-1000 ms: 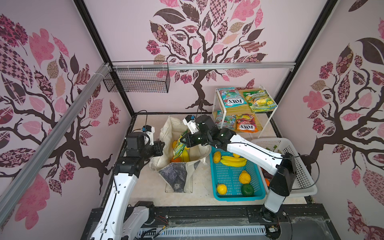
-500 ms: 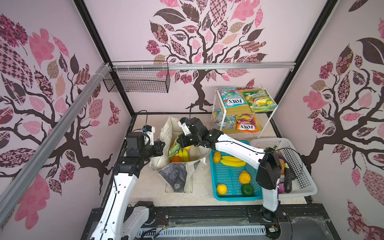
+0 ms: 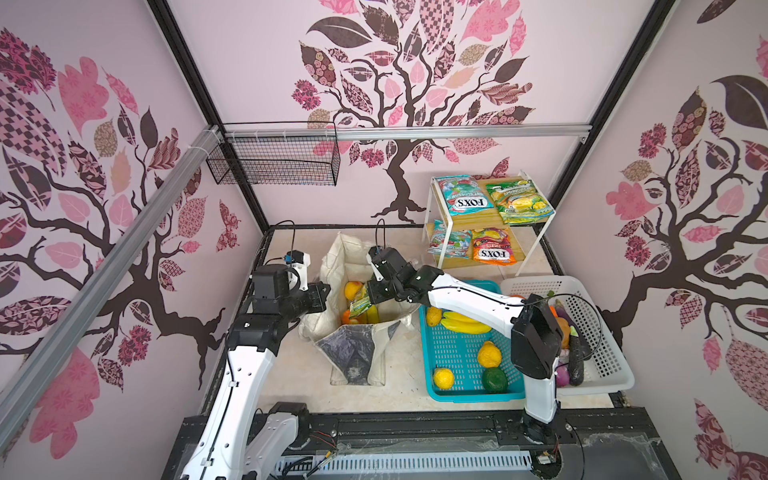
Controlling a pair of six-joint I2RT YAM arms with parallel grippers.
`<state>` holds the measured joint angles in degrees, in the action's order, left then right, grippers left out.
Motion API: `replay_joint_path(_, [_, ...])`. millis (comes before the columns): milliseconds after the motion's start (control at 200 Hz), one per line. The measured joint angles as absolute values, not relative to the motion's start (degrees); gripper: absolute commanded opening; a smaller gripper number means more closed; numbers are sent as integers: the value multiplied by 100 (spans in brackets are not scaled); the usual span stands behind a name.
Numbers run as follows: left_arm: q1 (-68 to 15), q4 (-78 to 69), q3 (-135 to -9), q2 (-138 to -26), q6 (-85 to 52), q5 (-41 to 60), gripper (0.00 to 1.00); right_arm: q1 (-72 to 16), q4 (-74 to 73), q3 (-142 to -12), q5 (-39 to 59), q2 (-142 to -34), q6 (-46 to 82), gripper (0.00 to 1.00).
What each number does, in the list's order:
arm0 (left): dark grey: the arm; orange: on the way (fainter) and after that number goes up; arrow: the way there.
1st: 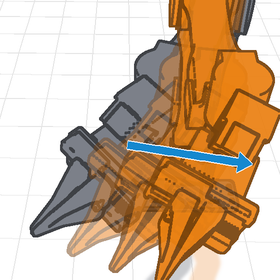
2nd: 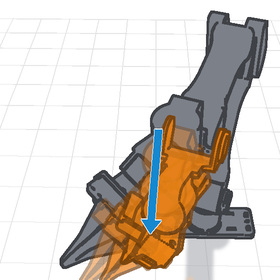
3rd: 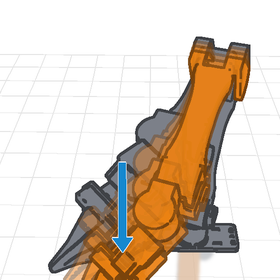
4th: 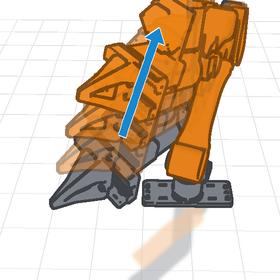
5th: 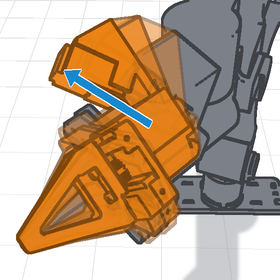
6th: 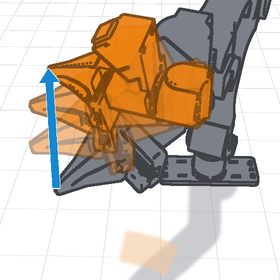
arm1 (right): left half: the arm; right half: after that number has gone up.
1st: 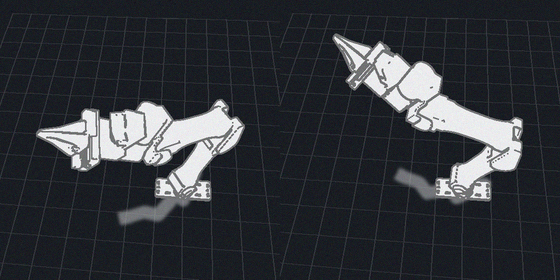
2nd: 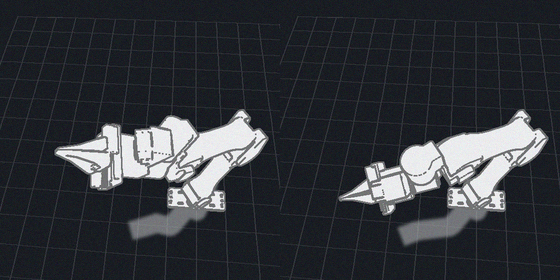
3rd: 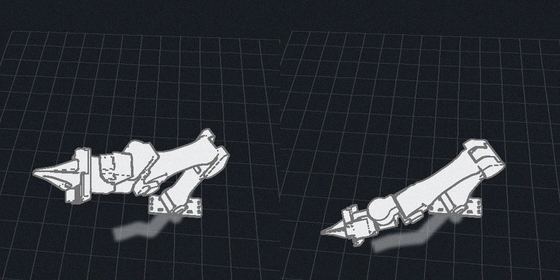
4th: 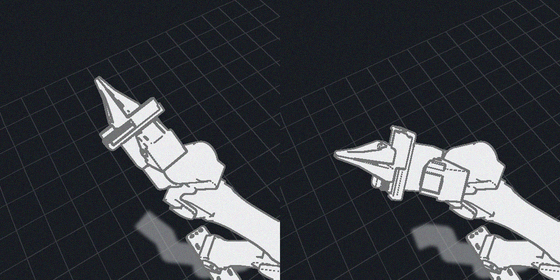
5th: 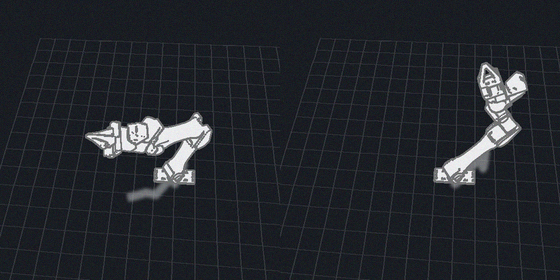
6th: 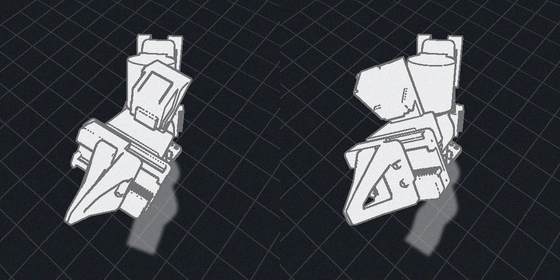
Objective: Place the food into the grocery bag and tie it
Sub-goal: 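Lower the green candy bag into the tote and open the right gripper, then move the right gripper out of the tote back to the candy shelf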
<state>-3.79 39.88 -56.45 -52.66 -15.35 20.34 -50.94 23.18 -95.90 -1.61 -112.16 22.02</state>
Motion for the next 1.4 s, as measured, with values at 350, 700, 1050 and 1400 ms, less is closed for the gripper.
replay_joint_path(350, [-379, 3988, -5647, -5266, -1535, 2080, 0, -5094, 2506, -9607, -499, -11218, 2108, 58])
replay_joint_path(700, [-379, 3988, -5647, -5264, -1538, 2110, 0, -5094, 2532, -9347, -681, -10704, 2167, 100])
replay_joint_path(1050, [-379, 3975, -5645, -5266, -1538, 2108, 0, -5098, 1704, -8003, -735, -8138, 2655, 100])
replay_joint_path(1400, [-379, 3970, -5645, -5269, -1538, 2102, 0, -4167, 1431, -6893, -539, -6123, 3013, 100])
